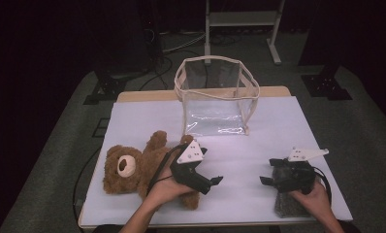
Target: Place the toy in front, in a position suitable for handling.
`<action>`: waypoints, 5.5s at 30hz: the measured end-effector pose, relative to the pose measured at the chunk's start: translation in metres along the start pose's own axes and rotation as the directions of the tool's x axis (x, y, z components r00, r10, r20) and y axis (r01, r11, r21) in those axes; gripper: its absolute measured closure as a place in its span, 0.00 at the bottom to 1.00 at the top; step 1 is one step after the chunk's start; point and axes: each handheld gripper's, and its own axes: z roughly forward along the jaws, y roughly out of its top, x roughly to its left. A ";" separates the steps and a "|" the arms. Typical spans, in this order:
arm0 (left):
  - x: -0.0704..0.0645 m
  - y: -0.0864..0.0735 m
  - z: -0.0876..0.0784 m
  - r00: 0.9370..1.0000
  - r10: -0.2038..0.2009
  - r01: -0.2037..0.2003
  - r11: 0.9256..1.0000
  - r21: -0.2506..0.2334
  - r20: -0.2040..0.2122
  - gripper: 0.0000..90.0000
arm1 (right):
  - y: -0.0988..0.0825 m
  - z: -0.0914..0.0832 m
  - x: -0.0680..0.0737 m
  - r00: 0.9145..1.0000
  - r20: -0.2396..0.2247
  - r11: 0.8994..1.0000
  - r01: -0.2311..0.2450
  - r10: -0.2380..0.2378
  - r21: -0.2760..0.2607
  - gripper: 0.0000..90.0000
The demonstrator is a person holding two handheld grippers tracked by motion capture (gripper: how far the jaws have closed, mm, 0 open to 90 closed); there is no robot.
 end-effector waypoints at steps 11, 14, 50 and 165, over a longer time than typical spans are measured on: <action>0.004 0.001 -0.013 1.000 -0.008 0.008 1.000 -0.031 -0.019 0.02 | 0.002 0.004 0.000 1.000 -0.019 1.000 0.011 -0.011 0.004 0.16; 0.007 0.003 -0.022 0.999 -0.012 0.010 0.999 -0.054 -0.043 0.02 | 0.003 0.005 0.001 1.000 -0.023 1.000 0.015 -0.015 0.010 0.16; 0.075 -0.033 -0.140 0.919 -0.124 0.073 0.986 -0.148 -0.374 0.02 | 0.006 0.013 0.011 0.999 -0.011 0.999 0.037 -0.036 0.035 0.16; 0.061 -0.101 -0.159 0.837 -0.163 0.126 0.986 -0.106 -0.522 0.39 | 0.154 0.187 0.130 0.904 -0.222 0.923 0.382 -0.365 0.040 0.64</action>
